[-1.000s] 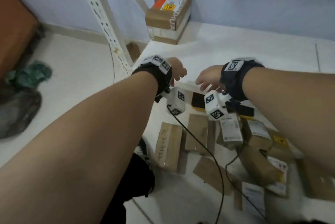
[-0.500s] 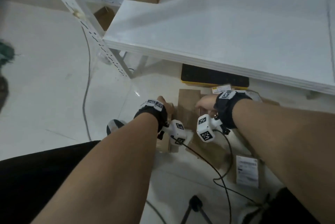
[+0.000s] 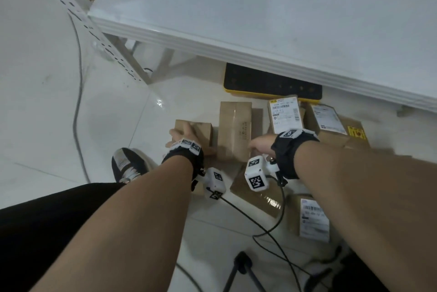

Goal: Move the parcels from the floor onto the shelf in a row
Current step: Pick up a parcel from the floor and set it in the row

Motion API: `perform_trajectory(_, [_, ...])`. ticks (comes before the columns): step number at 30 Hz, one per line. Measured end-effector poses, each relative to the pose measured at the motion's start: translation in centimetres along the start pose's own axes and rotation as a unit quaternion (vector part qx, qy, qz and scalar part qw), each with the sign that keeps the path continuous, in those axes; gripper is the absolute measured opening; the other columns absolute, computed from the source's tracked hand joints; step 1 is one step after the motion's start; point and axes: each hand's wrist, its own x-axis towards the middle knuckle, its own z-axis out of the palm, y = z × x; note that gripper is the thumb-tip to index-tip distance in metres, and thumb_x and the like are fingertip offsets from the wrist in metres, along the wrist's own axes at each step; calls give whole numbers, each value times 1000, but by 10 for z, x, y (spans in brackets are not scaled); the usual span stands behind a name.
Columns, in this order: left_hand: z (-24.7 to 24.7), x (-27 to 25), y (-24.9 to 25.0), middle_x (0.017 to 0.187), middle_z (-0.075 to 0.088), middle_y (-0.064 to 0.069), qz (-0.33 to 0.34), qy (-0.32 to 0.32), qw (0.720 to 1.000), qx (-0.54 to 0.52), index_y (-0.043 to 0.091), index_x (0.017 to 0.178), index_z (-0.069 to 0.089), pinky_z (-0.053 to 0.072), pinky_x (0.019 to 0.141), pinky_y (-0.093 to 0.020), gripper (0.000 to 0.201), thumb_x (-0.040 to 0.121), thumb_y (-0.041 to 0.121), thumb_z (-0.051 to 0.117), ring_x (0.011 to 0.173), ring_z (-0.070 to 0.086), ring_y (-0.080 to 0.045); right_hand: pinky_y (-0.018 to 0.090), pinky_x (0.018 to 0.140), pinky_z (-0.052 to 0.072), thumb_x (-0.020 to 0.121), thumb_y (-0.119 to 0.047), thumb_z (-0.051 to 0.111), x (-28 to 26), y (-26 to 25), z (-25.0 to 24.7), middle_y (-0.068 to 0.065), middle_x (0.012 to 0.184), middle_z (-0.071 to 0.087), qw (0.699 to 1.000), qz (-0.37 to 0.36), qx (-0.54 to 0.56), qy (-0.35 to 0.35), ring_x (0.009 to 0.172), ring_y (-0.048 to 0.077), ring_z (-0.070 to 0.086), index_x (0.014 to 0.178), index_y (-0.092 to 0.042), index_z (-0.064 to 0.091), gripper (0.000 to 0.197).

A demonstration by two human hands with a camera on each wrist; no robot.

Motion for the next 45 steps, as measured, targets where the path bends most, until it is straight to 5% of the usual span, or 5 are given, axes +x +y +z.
perform_trajectory(17, [-45,-36,20,133,44,-16,18,84,991,-103,17,142,28,49,96,-51,107,59,65,75,115,52,-42,22,68,43,93,-21,55,-53,51,-47,15,138,52,985,-5,168,47,98,20,49,134,-2,50,45])
perform_trajectory(23, [-93,-59,38,122,52,-10,78,59,959,-264,14,130,33,56,84,-48,127,26,67,84,103,59,-32,21,48,29,98,-24,47,-88,82,-78,-1,75,54,987,14,89,134,59,9,43,83,-11,60,23])
perform_trajectory(33, [-92,-192,74,103,61,-8,237,-185,893,-336,11,114,57,50,61,-33,76,52,52,75,78,61,-24,32,79,48,79,-75,47,-149,88,-68,6,93,59,950,-61,298,63,81,21,58,85,-15,60,61])
perform_trajectory(38, [-118,-242,74,94,58,-6,306,-198,861,-354,8,113,56,50,61,-32,56,69,43,65,76,59,-24,48,87,55,36,-81,75,-170,75,-75,7,120,65,927,-142,346,17,99,27,67,126,-21,59,109])
perform_trajectory(45, [-130,-273,86,97,56,-9,320,-201,832,-407,16,89,43,54,52,-30,38,75,42,66,74,63,-26,46,104,45,86,-40,65,-218,79,-96,7,96,72,881,-231,414,17,88,26,66,95,-16,70,26])
